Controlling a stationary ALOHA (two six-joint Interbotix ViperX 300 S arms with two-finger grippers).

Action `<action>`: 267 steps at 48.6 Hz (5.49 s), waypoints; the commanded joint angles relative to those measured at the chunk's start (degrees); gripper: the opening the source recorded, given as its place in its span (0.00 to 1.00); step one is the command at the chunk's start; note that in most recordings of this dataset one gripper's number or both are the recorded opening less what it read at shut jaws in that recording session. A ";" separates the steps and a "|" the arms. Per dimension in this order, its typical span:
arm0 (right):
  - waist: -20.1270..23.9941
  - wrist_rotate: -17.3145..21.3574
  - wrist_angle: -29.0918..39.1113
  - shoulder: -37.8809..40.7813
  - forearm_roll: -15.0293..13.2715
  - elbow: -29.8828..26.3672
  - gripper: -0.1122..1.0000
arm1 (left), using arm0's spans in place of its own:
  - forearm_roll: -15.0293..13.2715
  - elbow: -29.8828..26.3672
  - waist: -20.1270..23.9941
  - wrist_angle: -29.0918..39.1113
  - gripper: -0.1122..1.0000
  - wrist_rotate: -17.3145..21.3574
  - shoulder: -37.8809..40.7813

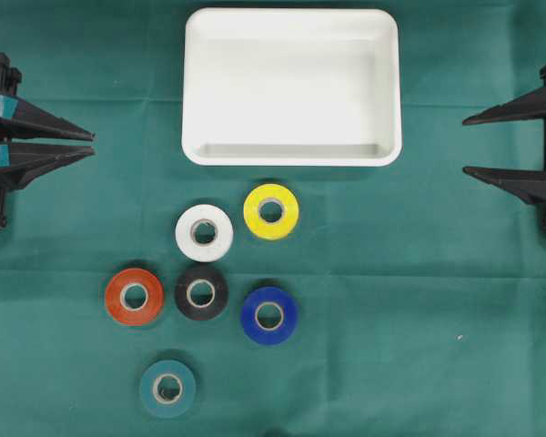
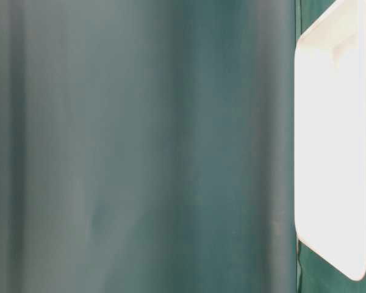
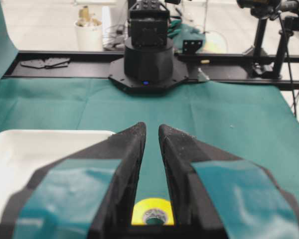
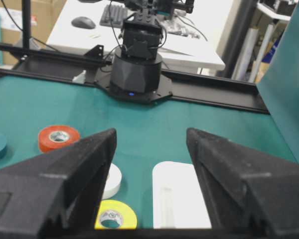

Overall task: Put the tape into the white case with the left arm.
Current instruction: 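Open the left gripper and start moving it toward the tape rolls, then move the left gripper down over the teal tape roll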

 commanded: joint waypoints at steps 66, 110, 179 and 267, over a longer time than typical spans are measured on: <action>-0.79 0.09 2.37 0.53 -0.18 4.13 0.02 | -1.32 -0.18 -0.97 1.58 0.98 -1.23 -0.44; -0.97 0.79 10.46 -2.64 -0.18 15.12 0.02 | -1.32 -6.86 -0.97 11.51 0.98 -1.23 12.74; -1.05 1.93 12.66 -2.72 -0.18 15.21 0.02 | -1.41 -9.67 -5.27 18.28 0.98 -1.85 24.26; -1.05 2.11 12.48 -6.33 -0.18 16.52 0.02 | -1.23 -17.40 -28.04 18.02 0.97 3.25 41.66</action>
